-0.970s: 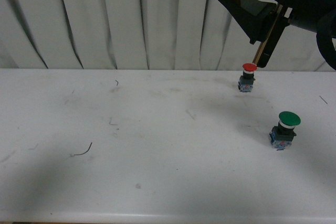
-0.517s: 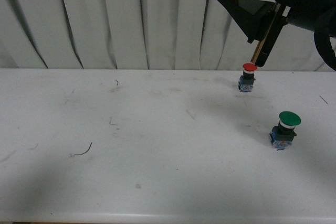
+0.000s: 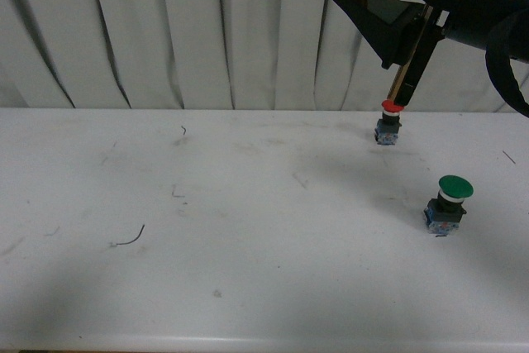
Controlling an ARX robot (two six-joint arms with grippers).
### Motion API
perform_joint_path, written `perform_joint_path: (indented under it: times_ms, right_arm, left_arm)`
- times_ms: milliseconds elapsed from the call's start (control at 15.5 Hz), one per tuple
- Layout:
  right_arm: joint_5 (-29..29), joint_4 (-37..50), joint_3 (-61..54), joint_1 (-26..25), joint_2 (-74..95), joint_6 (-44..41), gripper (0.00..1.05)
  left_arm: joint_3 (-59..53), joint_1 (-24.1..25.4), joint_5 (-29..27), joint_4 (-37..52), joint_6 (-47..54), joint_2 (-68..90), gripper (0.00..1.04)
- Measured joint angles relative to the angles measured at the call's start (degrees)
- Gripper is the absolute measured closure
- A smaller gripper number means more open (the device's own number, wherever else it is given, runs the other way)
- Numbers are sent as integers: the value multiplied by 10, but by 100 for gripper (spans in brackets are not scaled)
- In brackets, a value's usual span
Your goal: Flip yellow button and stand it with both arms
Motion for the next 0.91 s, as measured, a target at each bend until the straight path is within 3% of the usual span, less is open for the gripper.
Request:
perform_joint_path:
  times_ms: [582, 711, 905]
  right_arm:
    - [2, 0, 0, 0, 0, -5, 70]
    - [2, 0, -1, 0, 0, -5, 70]
    - [4, 0, -2, 4, -1, -5, 70]
  left_arm:
    - [0, 0, 0, -105, 0, -109, 103]
    - [0, 0, 0, -210, 0, -198, 103]
    - [0, 0, 0, -209, 0, -201, 103]
